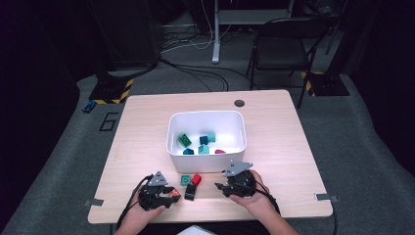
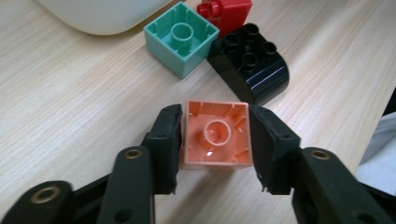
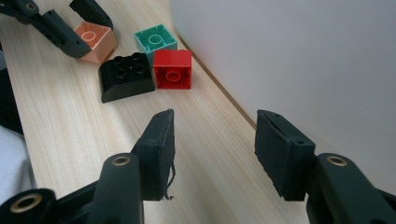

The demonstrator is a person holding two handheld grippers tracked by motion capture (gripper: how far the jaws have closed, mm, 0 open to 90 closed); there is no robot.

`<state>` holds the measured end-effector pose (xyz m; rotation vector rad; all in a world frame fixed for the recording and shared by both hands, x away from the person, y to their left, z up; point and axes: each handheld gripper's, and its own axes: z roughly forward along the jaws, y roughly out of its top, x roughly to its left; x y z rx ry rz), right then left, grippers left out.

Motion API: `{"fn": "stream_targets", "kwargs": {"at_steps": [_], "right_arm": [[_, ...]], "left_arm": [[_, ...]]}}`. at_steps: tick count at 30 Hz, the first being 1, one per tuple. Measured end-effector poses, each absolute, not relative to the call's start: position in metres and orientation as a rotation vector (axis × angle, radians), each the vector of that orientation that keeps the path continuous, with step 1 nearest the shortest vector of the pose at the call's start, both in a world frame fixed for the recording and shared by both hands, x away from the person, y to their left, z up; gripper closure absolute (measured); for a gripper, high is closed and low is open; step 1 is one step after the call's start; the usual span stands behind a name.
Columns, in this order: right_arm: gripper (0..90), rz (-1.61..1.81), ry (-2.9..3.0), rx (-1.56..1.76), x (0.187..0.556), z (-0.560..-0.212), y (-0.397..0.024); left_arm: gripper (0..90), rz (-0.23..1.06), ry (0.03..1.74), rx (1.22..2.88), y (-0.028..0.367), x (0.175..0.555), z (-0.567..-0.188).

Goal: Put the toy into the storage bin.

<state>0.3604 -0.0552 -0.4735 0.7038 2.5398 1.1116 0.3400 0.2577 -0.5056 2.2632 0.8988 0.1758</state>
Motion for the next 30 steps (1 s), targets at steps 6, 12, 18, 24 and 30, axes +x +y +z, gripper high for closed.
{"fn": "stream_targets", "kwargs": {"at_steps": [6, 12, 18, 24, 30], "right_arm": [[47.4, 1.129, 2.552, 0.718, 0.363, -0.475, -0.057], [47.4, 1.144, 2.55, 0.702, 0.362, -0.474, -0.058], [47.4, 1.145, 2.553, 0.711, 0.362, -0.475, -0.058], [47.4, 1.151, 2.561, 0.725, 0.364, -0.477, -0.059], [46.7, 1.151, 2.57, 0.754, 0.365, -0.478, -0.061]], "left_arm": [[58.3, 0.195, 0.905, 2.267, 0.261, 0.344, -0.502], [58.4, 0.199, 0.911, 2.271, 0.261, 0.344, -0.499], [58.4, 0.203, 0.892, 2.264, 0.262, 0.347, -0.494], [58.4, 0.194, 0.909, 2.23, 0.269, 0.352, -0.487], [58.4, 0.22, 0.907, 2.231, 0.274, 0.354, -0.479]]}}
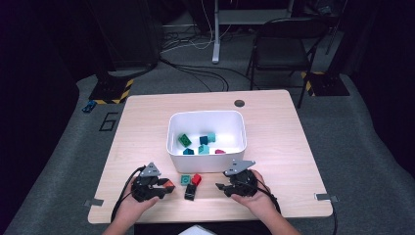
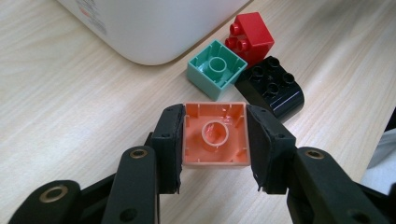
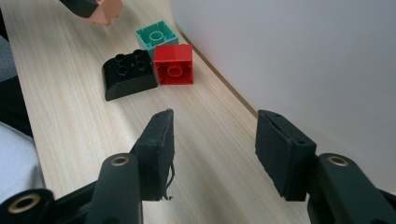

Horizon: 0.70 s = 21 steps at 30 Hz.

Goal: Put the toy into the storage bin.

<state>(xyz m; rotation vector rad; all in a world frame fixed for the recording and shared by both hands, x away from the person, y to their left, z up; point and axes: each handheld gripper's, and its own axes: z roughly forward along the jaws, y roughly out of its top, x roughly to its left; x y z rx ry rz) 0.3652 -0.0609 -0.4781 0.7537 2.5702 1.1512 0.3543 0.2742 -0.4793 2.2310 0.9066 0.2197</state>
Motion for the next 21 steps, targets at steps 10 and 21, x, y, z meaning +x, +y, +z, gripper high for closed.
{"fn": "stream_targets", "kwargs": {"at_steps": [10, 21], "right_arm": [[46.5, 1.149, 2.59, 0.79, 0.366, -0.481, -0.063], [46.1, 1.127, 2.63, 0.784, 0.365, -0.487, -0.06]], "left_arm": [[58.4, 0.229, 0.915, 2.221, 0.281, 0.364, -0.456], [58.4, 0.263, 0.889, 2.213, 0.283, 0.371, -0.424]]}}
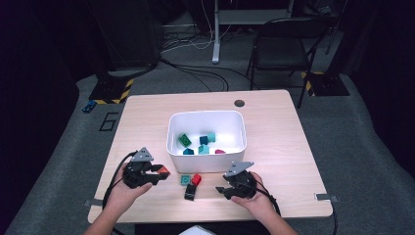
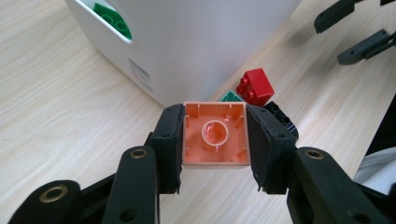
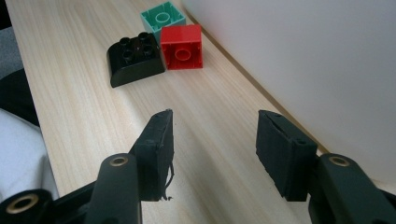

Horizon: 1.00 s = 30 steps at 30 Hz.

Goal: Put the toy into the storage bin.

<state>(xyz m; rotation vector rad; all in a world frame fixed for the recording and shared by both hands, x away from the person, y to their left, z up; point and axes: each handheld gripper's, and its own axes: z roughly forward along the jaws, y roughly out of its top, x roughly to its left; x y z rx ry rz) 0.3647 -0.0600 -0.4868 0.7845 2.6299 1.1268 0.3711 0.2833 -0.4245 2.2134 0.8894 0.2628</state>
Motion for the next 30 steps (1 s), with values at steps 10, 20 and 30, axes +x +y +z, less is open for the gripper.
{"fn": "stream_targets", "kwargs": {"at_steps": [10, 20, 30], "right_arm": [[42.1, 1.111, 2.644, 0.796, 0.363, -0.488, -0.06], [42.3, 1.124, 2.636, 0.818, 0.366, -0.488, -0.064], [42.6, 1.133, 2.633, 0.824, 0.369, -0.491, -0.067]], "left_arm": [[58.4, 0.285, 0.868, 2.192, 0.285, 0.382, -0.389], [58.4, 0.274, 0.822, 2.201, 0.277, 0.399, -0.357], [58.4, 0.244, 0.772, 2.189, 0.249, 0.426, -0.341]]}}
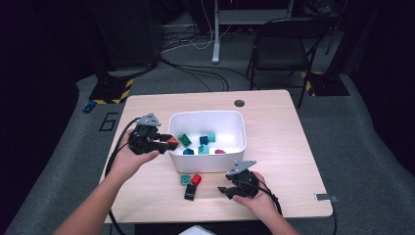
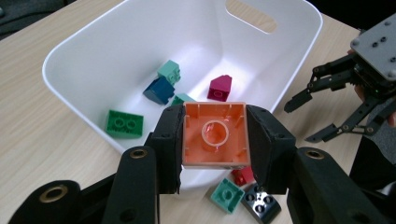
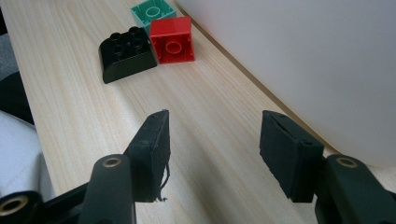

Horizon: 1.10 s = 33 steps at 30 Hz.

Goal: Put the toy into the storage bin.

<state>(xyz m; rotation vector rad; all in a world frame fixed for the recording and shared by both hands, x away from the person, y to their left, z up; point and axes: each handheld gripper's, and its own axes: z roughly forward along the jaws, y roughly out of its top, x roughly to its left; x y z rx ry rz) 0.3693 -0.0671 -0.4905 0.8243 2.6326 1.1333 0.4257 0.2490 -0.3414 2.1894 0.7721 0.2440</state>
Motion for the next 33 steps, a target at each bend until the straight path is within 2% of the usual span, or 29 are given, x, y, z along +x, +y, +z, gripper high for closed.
{"fn": "stream_targets", "kwargs": {"at_steps": [18, 33], "right_arm": [[42.6, 1.137, 2.639, 0.854, 0.373, -0.494, -0.07], [42.7, 1.143, 2.637, 0.85, 0.375, -0.496, -0.072]], "left_arm": [[58.4, 0.217, 0.725, 2.199, 0.184, 0.475, -0.347], [58.4, 0.213, 0.744, 2.199, 0.153, 0.513, -0.367]]}}
